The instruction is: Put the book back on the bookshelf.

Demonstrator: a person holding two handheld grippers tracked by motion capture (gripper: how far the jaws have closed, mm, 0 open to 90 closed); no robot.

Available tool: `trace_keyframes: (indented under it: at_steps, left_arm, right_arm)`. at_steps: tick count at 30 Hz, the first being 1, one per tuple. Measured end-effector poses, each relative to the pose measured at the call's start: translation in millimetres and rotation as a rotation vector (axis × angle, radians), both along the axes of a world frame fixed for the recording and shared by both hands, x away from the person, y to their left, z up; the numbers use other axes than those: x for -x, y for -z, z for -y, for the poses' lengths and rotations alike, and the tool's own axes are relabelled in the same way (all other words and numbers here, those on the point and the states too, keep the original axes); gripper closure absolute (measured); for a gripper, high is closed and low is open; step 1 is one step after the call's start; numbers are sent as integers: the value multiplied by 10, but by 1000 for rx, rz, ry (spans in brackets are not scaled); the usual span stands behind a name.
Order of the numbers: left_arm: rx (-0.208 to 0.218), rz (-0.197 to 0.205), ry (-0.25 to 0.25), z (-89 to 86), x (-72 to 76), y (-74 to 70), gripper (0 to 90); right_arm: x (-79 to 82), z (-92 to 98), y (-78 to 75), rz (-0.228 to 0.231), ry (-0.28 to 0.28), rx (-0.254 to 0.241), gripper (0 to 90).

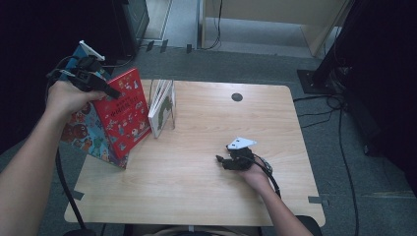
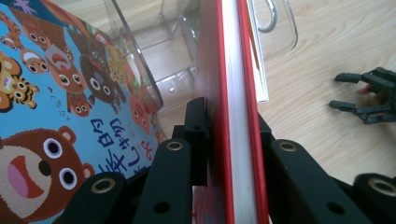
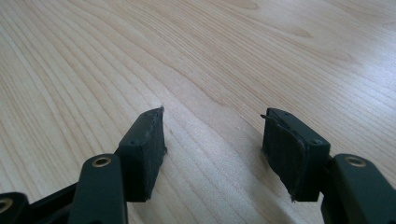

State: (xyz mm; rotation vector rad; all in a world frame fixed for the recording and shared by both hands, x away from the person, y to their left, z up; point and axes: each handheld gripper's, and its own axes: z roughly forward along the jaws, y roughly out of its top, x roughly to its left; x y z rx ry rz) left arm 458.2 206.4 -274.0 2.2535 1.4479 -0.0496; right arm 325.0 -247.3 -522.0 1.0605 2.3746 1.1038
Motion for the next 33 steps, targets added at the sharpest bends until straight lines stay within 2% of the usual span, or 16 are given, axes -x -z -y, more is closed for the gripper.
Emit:
trace_keyframes:
  at_steps: [4,9,14,17,22,25,27,33]
  left_arm:
    - [-17,-42,23,25,-32,15,769]
    - [-40,-67,32,50,-54,59,770]
    - [-40,-77,27,52,-79,76,773]
    - [-27,-115,29,47,-109,88,764]
    - [-48,-135,36,72,-126,82,772]
    - [-80,-168,56,81,-130,72,775]
    - [-102,-169,58,68,-125,74,787]
    - [-82,-156,49,33,-120,82,789]
  right_arm:
    - [-3,-3,1,2,-1,-1,389]
    - [-6,-2,2,5,-3,0,390]
    - [-6,-6,2,3,-2,-2,391]
    - [-9,-10,2,3,-2,-3,393]
    - [-10,-10,2,3,-2,-3,393]
    - [-9,-10,2,3,-3,-3,395]
    - [-9,-10,2,3,-3,-3,395]
    - [-10,-10,2,3,-3,-3,396]
